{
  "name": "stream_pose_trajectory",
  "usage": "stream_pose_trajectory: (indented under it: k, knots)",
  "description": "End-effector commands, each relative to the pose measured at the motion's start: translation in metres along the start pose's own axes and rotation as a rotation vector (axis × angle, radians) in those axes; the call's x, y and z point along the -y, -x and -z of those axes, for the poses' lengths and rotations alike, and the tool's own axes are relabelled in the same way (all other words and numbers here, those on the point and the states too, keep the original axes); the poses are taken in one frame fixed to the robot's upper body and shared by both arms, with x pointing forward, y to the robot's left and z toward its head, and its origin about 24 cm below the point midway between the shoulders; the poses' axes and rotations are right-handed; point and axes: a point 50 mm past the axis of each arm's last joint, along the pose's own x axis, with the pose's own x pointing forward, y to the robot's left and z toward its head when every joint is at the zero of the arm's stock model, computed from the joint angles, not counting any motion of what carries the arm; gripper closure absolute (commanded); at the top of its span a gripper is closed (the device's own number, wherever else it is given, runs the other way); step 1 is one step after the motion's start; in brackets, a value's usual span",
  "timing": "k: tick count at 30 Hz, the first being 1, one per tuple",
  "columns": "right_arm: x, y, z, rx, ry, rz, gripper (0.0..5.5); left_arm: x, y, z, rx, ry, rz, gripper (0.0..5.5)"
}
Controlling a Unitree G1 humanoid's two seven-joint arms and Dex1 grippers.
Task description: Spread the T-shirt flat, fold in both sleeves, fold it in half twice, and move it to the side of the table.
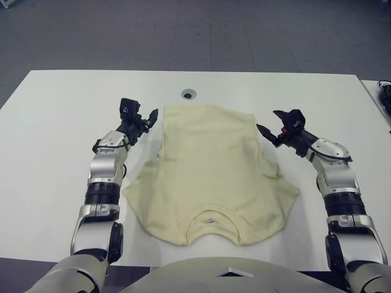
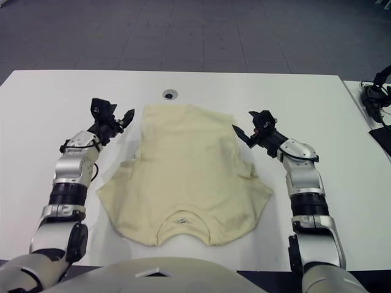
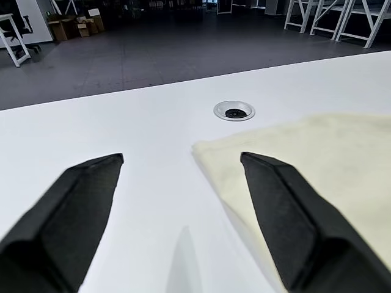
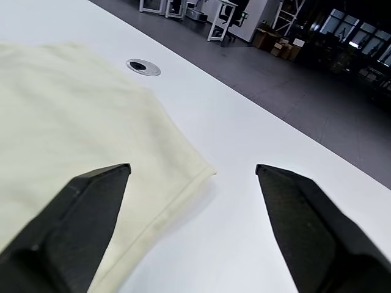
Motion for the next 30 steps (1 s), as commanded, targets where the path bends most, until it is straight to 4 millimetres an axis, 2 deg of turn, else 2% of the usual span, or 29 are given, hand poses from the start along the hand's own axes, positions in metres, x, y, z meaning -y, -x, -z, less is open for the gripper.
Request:
stream_pose_trajectory:
  k: [1,5,8,11,17,22,27,30]
  knots:
    - [-0.001,0.032,-0.006,-0.009,0.123,-0.075,0.98,0.008,0.042,-0.019,0.071,-0.127,0.199,1.18]
    - [-0.009,0.050,-0.005,-0.060,0.207,-0.145,0.36,0.015,0.083,-0.014,0.004,-0.358,0.356,0.53]
    - [-0.023,0.061,0.001,-0.137,0.277,-0.252,0.10,0.028,0.098,-0.009,-0.033,-0.466,0.479,0.13]
    - [-0.031,0.067,0.009,-0.206,0.344,-0.316,0.10,0.044,0.105,0.002,-0.066,-0.540,0.586,0.13]
    - [-0.051,0.072,0.017,-0.250,0.377,-0.434,0.10,0.066,0.107,0.030,-0.138,-0.655,0.717,0.13]
    - [-0.060,0.088,0.026,-0.334,0.460,-0.506,0.10,0.061,0.118,0.042,-0.202,-0.781,0.792,0.13]
    - [-0.076,0.116,0.029,-0.410,0.473,-0.651,0.10,0.048,0.137,0.044,-0.268,-0.795,0.840,0.13]
    - [-0.083,0.120,0.024,-0.393,0.462,-0.685,0.10,0.047,0.148,0.046,-0.297,-0.795,0.870,0.13]
